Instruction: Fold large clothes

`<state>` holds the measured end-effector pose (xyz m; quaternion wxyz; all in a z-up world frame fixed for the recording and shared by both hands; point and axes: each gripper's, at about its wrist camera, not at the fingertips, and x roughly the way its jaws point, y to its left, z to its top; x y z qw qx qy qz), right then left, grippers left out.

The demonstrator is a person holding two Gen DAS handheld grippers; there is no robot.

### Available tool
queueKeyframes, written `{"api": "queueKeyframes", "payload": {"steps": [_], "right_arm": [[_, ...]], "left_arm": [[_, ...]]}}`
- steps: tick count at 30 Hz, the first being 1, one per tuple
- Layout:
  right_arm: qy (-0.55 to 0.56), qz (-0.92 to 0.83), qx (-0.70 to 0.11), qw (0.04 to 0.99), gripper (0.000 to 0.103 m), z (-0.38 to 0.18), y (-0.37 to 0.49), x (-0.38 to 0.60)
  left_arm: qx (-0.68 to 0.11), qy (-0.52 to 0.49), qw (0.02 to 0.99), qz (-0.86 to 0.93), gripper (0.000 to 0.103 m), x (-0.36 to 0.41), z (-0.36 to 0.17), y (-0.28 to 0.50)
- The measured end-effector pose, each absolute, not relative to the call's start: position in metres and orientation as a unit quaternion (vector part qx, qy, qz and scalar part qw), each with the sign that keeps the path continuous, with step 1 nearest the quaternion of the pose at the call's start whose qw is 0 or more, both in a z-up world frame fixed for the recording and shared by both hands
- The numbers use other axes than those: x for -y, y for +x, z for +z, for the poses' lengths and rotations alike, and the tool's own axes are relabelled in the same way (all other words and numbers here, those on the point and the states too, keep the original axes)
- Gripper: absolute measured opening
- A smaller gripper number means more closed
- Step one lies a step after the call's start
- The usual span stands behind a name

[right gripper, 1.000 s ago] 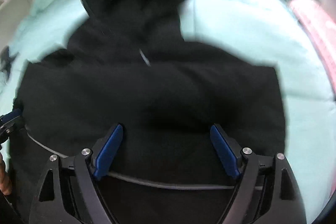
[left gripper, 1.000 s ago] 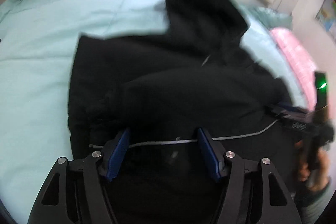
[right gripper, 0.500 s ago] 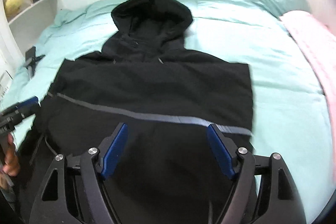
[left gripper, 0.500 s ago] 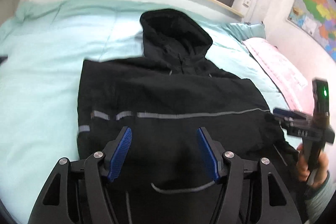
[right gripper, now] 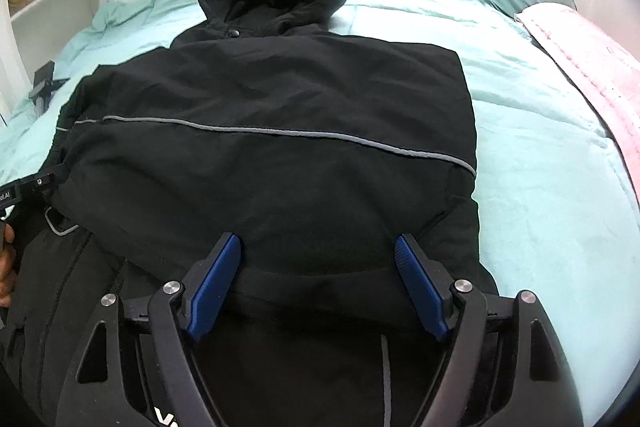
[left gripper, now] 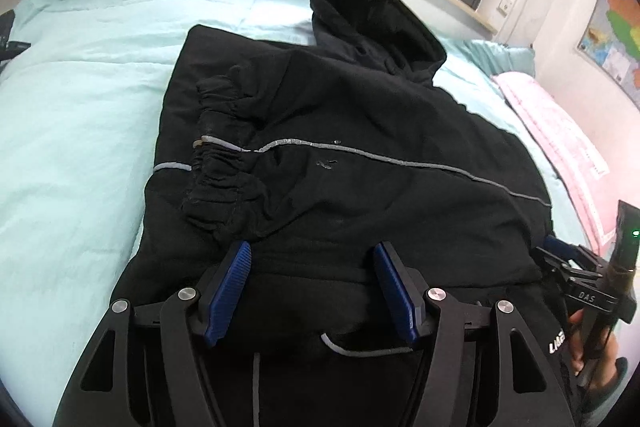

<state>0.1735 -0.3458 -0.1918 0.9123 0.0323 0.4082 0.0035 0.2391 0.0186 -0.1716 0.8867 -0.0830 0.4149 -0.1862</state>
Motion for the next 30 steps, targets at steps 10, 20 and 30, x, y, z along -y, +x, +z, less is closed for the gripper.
{"api": "queueKeyframes", "payload": {"steps": [10, 20, 30], "right_arm": [[0.048, -0.001, -0.518, 0.854, 0.083, -0.173, 0.210, 0.349], [0.099, 0.016, -0.457, 0.884, 0.082, 0.006, 0.300, 0.383], [0.105, 0.016, -0.468, 0.877, 0.082, -0.027, 0.474, 0.402]], "left_arm": [[-0.494, -0.076, 0.850, -0.165, 0.065, -0.012, -0.138, 0.249], [-0.412, -0.103, 0.887, -0.181, 0.066, -0.005, 0.055, 0.342], [-0.442, -0.071, 0.883, -0.137, 0.066, 0.049, 0.020, 0.520]]}}
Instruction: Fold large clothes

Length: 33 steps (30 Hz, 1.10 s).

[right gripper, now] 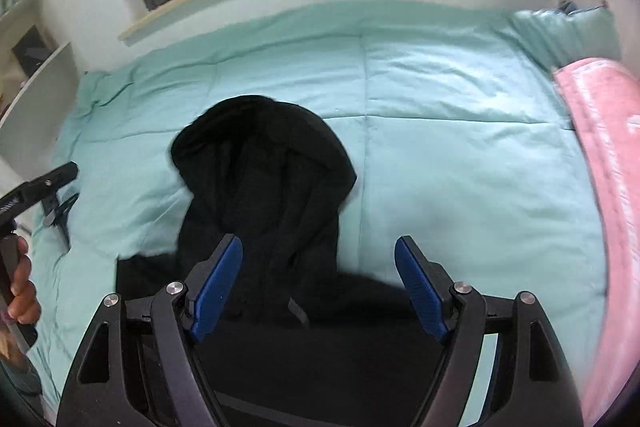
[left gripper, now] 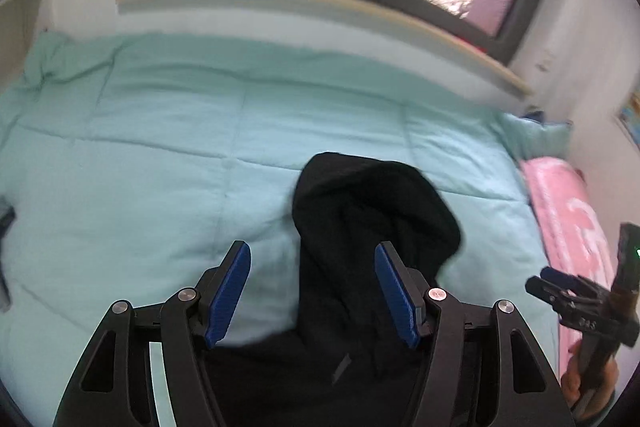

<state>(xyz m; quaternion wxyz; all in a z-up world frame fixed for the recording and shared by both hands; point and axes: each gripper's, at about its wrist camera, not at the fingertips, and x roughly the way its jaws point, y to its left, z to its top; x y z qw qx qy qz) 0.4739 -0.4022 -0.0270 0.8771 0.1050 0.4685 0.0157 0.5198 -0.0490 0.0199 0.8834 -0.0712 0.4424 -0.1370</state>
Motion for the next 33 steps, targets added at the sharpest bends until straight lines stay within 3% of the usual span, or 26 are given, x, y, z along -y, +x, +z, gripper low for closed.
{"api": "queueKeyframes", "payload": {"steps": [6, 12, 13, 14, 15, 16, 17, 19, 20, 22, 24, 26, 28, 30, 33], "right_arm": [[0.126, 0.009, -0.489, 0.863, 0.081, -0.082, 0.546, 0.419], [0.101, 0.033, -0.513, 0.852, 0.079, -0.135, 0.591, 0.402], [0.092, 0.026, -0.519, 0.849, 0.070, -0.142, 0.594, 0.400], [0.084, 0.020, -0.530, 0.844, 0.035, -0.152, 0.599, 0.398], [0.084, 0.014, -0.537, 0.839, 0.014, -0.160, 0.602, 0.400], [0.097, 0.009, -0.529, 0.843, 0.010, -0.159, 0.600, 0.409], [0.119, 0.015, -0.514, 0.850, 0.008, -0.152, 0.594, 0.420], [0.158, 0.030, -0.473, 0.866, 0.008, -0.128, 0.576, 0.441], [0.163, 0.039, -0.458, 0.873, 0.014, -0.119, 0.567, 0.445], [0.131, 0.036, -0.452, 0.882, 0.016, -0.115, 0.558, 0.439], [0.110, 0.021, -0.477, 0.872, 0.016, -0.140, 0.563, 0.433], [0.152, 0.027, -0.531, 0.833, 0.016, -0.196, 0.576, 0.442], [0.203, 0.044, -0.556, 0.805, 0.018, -0.227, 0.580, 0.451], [0.200, 0.045, -0.560, 0.803, 0.022, -0.219, 0.582, 0.452], [0.146, 0.041, -0.559, 0.815, 0.036, -0.190, 0.573, 0.449]], "left_arm": [[-0.475, -0.071, 0.867, -0.133, 0.066, 0.073, -0.053, 0.594], [-0.492, 0.013, 0.867, -0.084, 0.066, 0.111, -0.109, 0.632], [-0.496, 0.005, 0.865, -0.080, 0.065, 0.107, -0.115, 0.638], [-0.498, -0.008, 0.864, -0.074, 0.042, 0.102, -0.122, 0.644], [-0.500, -0.030, 0.863, -0.073, 0.018, 0.093, -0.125, 0.649], [-0.508, -0.072, 0.854, -0.084, 0.009, 0.077, -0.125, 0.652], [-0.505, -0.109, 0.851, -0.094, 0.009, 0.064, -0.121, 0.651], [-0.485, -0.205, 0.839, -0.137, 0.011, 0.025, -0.107, 0.639], [-0.477, -0.234, 0.831, -0.164, 0.014, 0.011, -0.101, 0.631], [-0.481, -0.201, 0.837, -0.168, 0.018, 0.010, -0.100, 0.618], [-0.531, -0.132, 0.825, -0.143, 0.018, 0.023, -0.131, 0.620], [-0.589, -0.117, 0.788, -0.137, 0.019, 0.028, -0.188, 0.627], [-0.580, -0.135, 0.790, -0.145, 0.019, 0.025, -0.203, 0.628], [-0.583, -0.131, 0.789, -0.147, 0.019, 0.024, -0.196, 0.631], [-0.567, -0.073, 0.806, -0.156, 0.024, 0.027, -0.172, 0.620]]}}
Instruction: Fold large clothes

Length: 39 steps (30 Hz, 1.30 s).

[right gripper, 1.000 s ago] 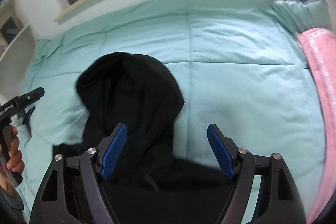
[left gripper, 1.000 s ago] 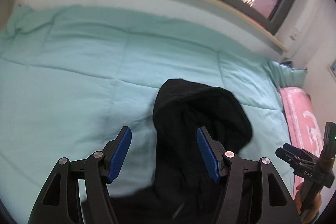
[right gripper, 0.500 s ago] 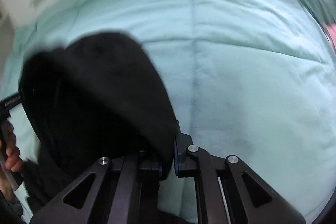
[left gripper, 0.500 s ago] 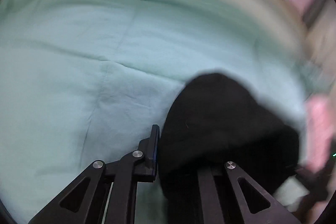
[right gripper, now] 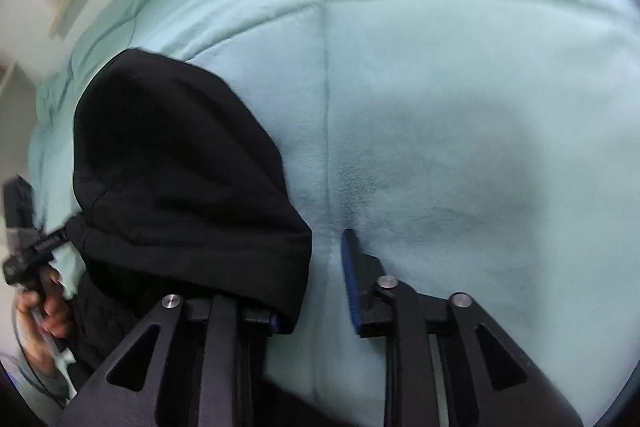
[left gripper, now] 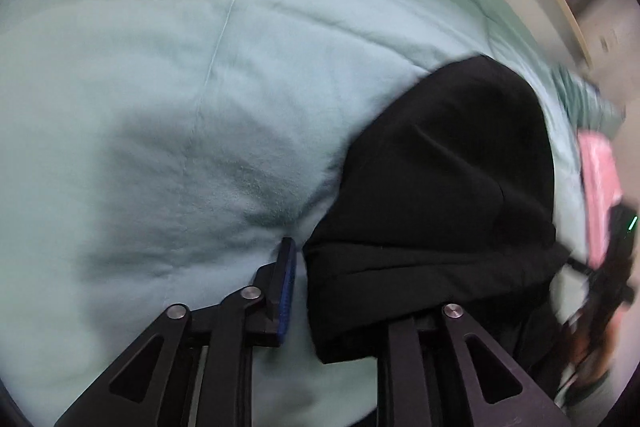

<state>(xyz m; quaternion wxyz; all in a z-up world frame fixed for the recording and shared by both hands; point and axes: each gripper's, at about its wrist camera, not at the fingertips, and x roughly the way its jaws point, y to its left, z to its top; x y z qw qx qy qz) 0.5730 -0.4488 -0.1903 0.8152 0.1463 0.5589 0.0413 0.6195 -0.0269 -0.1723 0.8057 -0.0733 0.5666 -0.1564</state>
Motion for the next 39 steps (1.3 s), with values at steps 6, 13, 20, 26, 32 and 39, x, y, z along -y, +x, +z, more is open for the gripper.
{"api": "queueKeyframes", "payload": {"steps": [6, 13, 20, 26, 32, 39], "right_arm": [[0.134, 0.076, -0.536, 0.830, 0.052, -0.129, 0.515, 0.450], [0.129, 0.115, -0.468, 0.867, 0.053, -0.072, 0.542, 0.427], [0.066, 0.108, -0.509, 0.851, 0.053, -0.121, 0.591, 0.392], [0.081, 0.107, -0.564, 0.815, 0.055, -0.195, 0.589, 0.397], [0.053, 0.112, -0.556, 0.822, 0.057, -0.168, 0.589, 0.392], [0.053, 0.180, -0.470, 0.862, 0.060, -0.085, 0.631, 0.365]], "left_arm": [[-0.520, -0.011, 0.836, -0.174, 0.046, 0.013, -0.114, 0.567], [-0.454, -0.012, 0.868, -0.200, 0.059, 0.021, -0.042, 0.533], [-0.470, -0.120, 0.845, -0.226, 0.061, 0.046, -0.069, 0.597], [-0.585, -0.106, 0.791, -0.144, 0.062, 0.048, -0.188, 0.611], [-0.558, -0.090, 0.813, -0.142, 0.060, 0.050, -0.167, 0.605], [-0.459, -0.095, 0.869, -0.157, 0.060, 0.035, -0.084, 0.584]]}}
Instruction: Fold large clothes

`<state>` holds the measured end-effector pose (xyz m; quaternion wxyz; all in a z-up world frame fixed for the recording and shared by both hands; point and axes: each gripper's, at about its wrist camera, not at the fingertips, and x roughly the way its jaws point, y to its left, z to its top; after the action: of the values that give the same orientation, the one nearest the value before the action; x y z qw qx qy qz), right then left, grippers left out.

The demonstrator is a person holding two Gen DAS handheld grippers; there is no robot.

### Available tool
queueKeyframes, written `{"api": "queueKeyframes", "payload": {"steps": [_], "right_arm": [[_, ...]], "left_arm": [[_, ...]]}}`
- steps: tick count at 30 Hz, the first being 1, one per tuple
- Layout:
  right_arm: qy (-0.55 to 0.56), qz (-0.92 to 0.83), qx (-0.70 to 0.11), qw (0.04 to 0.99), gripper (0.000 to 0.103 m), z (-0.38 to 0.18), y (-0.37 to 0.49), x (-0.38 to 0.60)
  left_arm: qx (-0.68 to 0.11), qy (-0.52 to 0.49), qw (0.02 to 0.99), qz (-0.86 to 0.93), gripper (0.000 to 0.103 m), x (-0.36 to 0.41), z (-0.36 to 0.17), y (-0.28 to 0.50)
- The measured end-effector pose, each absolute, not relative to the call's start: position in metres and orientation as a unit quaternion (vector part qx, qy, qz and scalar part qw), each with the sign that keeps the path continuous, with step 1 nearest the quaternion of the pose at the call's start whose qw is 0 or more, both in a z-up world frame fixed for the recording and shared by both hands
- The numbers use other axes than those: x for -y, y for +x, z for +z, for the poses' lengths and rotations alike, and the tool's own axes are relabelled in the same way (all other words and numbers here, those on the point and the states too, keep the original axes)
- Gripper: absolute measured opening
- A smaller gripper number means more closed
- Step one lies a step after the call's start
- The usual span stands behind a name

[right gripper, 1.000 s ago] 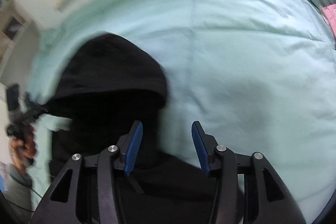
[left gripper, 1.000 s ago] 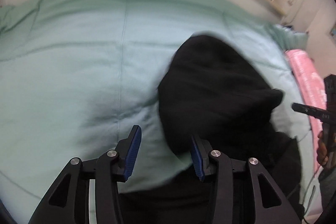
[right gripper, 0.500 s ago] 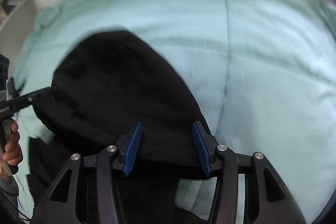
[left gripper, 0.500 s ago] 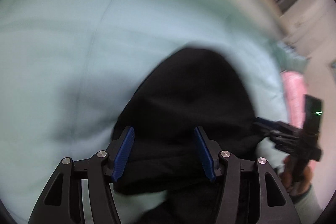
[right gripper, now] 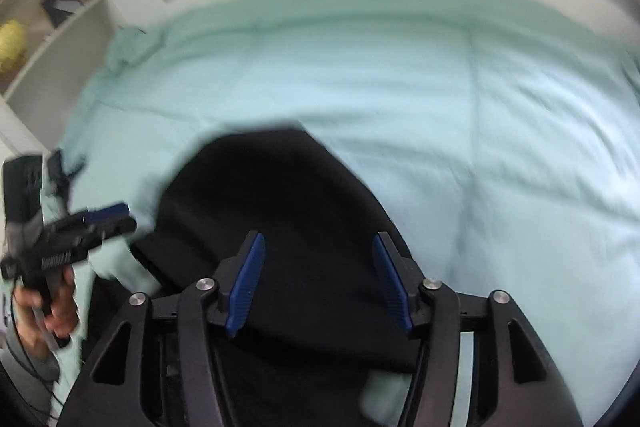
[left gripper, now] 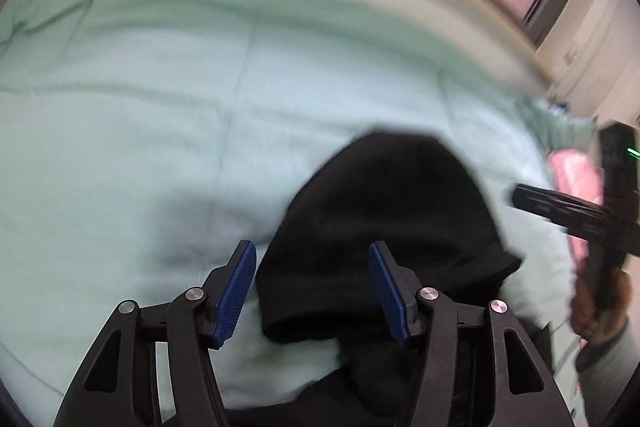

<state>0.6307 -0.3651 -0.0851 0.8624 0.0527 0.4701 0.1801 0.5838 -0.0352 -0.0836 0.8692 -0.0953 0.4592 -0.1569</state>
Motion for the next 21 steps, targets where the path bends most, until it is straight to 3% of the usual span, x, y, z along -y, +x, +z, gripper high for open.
{"api": "queueKeyframes", "payload": {"steps": [4, 7, 9, 18, 21], "right_arm": [[0.040, 0.196, -0.507, 0.838, 0.060, -0.117, 0.688, 0.331], [0.012, 0.168, -0.560, 0.811, 0.060, -0.170, 0.715, 0.320], [0.010, 0.165, -0.569, 0.806, 0.060, -0.190, 0.715, 0.322], [0.046, 0.196, -0.509, 0.837, 0.060, -0.120, 0.635, 0.369], [0.023, 0.181, -0.523, 0.832, 0.060, -0.126, 0.599, 0.388]], "left_arm": [[-0.495, -0.097, 0.838, -0.209, 0.060, 0.060, -0.096, 0.607], [-0.563, -0.110, 0.794, -0.203, 0.060, 0.074, -0.156, 0.627], [-0.561, -0.107, 0.795, -0.203, 0.060, 0.077, -0.179, 0.631], [-0.523, -0.107, 0.805, -0.260, 0.060, 0.073, -0.124, 0.611], [-0.507, -0.128, 0.806, -0.279, 0.060, 0.072, -0.113, 0.600]]}}
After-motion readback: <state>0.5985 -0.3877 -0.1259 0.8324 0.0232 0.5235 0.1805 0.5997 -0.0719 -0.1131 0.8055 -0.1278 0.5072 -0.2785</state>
